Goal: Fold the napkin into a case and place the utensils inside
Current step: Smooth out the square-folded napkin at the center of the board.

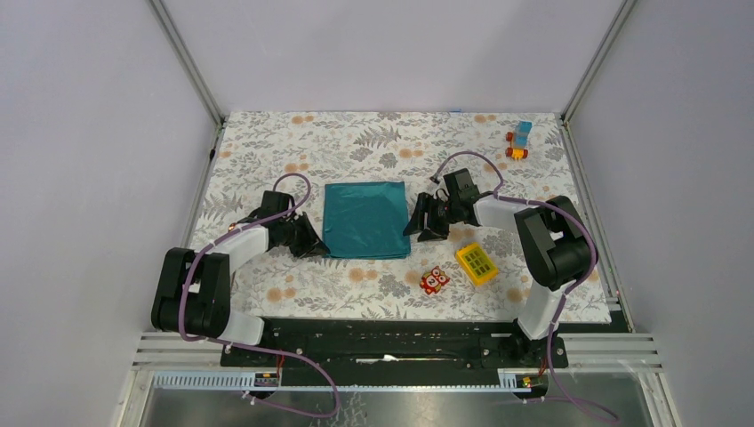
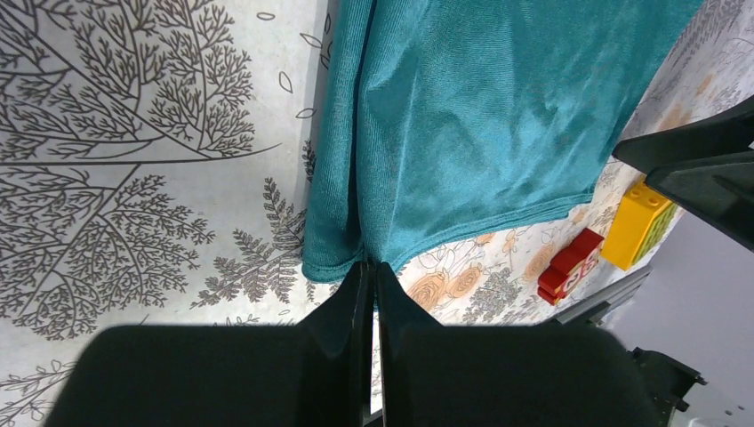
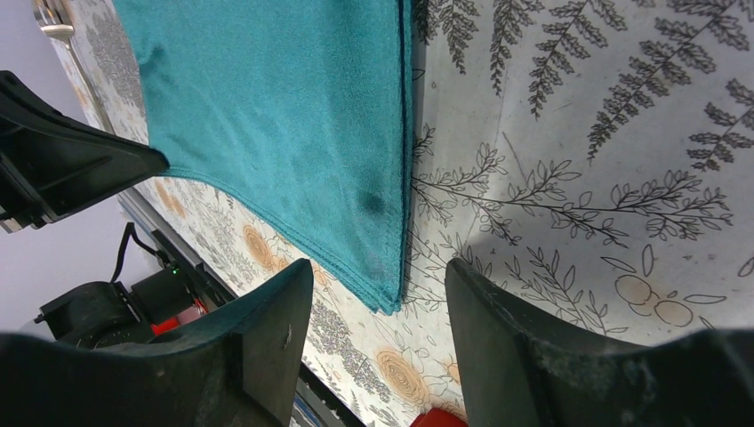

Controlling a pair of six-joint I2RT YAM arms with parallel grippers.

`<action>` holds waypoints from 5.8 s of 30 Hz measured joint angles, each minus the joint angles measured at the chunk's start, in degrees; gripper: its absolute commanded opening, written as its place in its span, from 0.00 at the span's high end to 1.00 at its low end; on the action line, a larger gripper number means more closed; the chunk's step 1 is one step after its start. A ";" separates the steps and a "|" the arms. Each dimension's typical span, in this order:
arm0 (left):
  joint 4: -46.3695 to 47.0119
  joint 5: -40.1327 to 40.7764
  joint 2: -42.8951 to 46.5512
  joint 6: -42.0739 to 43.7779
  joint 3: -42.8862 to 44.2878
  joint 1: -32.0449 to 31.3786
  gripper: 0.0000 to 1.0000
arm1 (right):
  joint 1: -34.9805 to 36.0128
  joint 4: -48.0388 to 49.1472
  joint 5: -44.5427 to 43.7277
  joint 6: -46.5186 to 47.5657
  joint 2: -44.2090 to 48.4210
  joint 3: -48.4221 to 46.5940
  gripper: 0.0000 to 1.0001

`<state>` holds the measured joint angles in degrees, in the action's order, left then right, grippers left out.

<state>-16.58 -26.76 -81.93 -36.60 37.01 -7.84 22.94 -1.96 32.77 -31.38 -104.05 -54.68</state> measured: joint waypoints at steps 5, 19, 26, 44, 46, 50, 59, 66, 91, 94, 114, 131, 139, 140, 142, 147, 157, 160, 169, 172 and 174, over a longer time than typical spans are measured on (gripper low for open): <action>-0.09 0.02 0.07 0.11 0.04 0.00 0.99 | 0.00 0.20 0.96 -0.04 -0.04 0.24 0.37; -1.53 0.44 1.20 1.25 1.62 0.59 1.00 | 0.24 0.20 1.40 -0.46 -0.17 0.55 0.43; -1.79 0.42 1.29 2.34 1.51 3.61 1.00 | 0.83 0.20 1.88 -0.48 -0.20 0.55 0.46; -3.06 0.52 -0.02 1.73 0.33 4.07 0.51 | 3.32 -2.75 0.55 0.68 -1.44 -1.60 0.44; -4.70 1.16 1.31 1.86 0.35 4.07 0.47 | 3.37 -4.15 -0.50 1.49 -1.38 -3.23 0.39; -7.56 3.32 6.49 1.68 0.76 4.07 0.53 | 4.44 -4.96 -0.81 2.01 -1.14 -6.97 0.24; -1.27 -0.79 5.40 -1.22 1.99 4.07 0.86 | 11.39 17.66 5.99 -12.63 -9.57 -16.72 0.02; 3.19 -2.71 -1.49 -1.68 1.68 4.07 0.92 | 15.85 31.89 7.43 -24.85 -25.51 -30.64 0.00; 8.17 -4.72 -6.95 -5.73 -2.16 4.52 1.00 | 17.94 22.43 2.54 -25.86 -49.68 -64.57 0.01; 8.41 -4.94 -7.08 -5.95 -2.19 4.55 1.00 | 17.92 16.57 -1.09 -23.08 -49.77 -67.47 0.01; 8.70 -5.92 -7.34 -5.68 -2.25 4.74 1.00 | 17.00 6.78 -9.31 -17.00 -62.66 -93.22 0.00; -0.39 -9.11 0.09 -1.42 4.50 4.31 0.72 | 8.11 -7.28 -6.49 -1.68 -21.40 -57.88 0.05; 4.59 -10.97 -10.10 -6.10 15.91 4.26 0.85 | 3.72 -4.11 -1.44 -3.10 -18.05 -42.97 0.23; 5.57 -10.88 -12.02 -6.80 17.42 4.26 0.86 | 3.69 -4.13 -1.14 -3.30 -18.97 -42.58 0.23; 8.04 -10.58 -17.33 -8.22 21.77 4.20 0.88 | 3.69 -4.04 -0.22 -3.61 -20.94 -42.49 0.22; 11.76 -9.01 -29.33 -10.47 31.17 4.20 0.89 | 3.69 -3.74 -0.07 -3.82 -24.04 -42.56 0.21; 13.25 -4.48 -37.59 -12.90 35.30 5.44 0.93 | 3.26 -3.41 -0.24 -3.80 -28.50 -43.28 0.22; 12.74 -3.61 -38.01 -13.11 35.39 6.38 0.94 | 2.43 -2.62 -0.31 -3.78 -29.00 -43.12 0.22; 11.80 -3.54 -38.34 -13.07 36.15 6.88 0.93 | -2.14 1.66 1.73 -4.35 -28.96 -40.41 0.22; 9.90 -3.43 -38.49 -12.46 37.31 6.86 0.87 | -2.43 1.29 1.84 -3.96 -28.20 -39.89 0.21; 8.26 -3.21 -38.49 -11.63 38.25 6.88 0.82 | -2.45 0.39 1.75 -3.41 -27.32 -39.50 0.21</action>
<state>-8.32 -29.98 -120.42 -48.23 75.26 -0.95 20.49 -1.56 34.52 -34.79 -131.37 -94.17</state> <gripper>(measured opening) 0.118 0.786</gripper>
